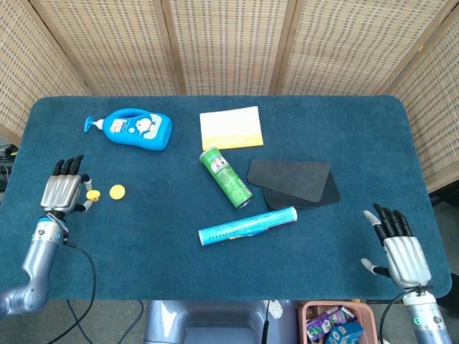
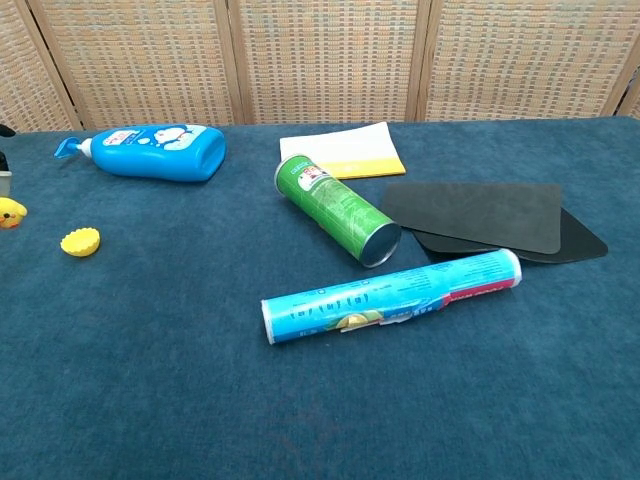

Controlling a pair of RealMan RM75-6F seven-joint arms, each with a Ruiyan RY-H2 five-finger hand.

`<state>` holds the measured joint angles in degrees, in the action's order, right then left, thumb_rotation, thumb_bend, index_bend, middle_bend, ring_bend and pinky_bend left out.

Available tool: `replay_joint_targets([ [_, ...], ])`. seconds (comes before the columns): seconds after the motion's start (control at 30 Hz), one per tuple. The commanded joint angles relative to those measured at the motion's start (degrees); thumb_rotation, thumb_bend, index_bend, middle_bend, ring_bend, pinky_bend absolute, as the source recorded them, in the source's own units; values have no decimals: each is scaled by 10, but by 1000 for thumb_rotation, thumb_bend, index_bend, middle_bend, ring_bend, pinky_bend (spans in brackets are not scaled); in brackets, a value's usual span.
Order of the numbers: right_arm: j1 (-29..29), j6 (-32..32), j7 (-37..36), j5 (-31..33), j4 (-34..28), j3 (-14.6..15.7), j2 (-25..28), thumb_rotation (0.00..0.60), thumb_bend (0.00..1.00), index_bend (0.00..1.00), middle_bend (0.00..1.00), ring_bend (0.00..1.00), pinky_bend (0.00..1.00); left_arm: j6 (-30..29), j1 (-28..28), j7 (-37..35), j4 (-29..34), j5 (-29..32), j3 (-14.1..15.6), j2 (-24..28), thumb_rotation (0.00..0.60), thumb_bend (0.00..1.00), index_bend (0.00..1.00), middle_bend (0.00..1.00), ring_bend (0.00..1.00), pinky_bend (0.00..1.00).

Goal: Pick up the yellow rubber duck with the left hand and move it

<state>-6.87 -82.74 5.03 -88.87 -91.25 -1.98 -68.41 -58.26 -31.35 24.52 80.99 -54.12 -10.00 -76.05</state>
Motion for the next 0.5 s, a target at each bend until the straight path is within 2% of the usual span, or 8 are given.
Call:
replay_joint_targets([
  [0.03, -1, 2, 1, 2, 0, -1, 0, 600, 98, 0, 0, 0, 0, 16, -11, -8, -31, 4, -3, -18, 600, 272, 552, 0, 0, 0],
  [0.5, -4, 11, -5, 13, 7, -4, -2, 600, 98, 0, 0, 0, 0, 54, -49, 16, -104, 48, -13, -77, 600, 272, 552, 0, 0, 0],
])
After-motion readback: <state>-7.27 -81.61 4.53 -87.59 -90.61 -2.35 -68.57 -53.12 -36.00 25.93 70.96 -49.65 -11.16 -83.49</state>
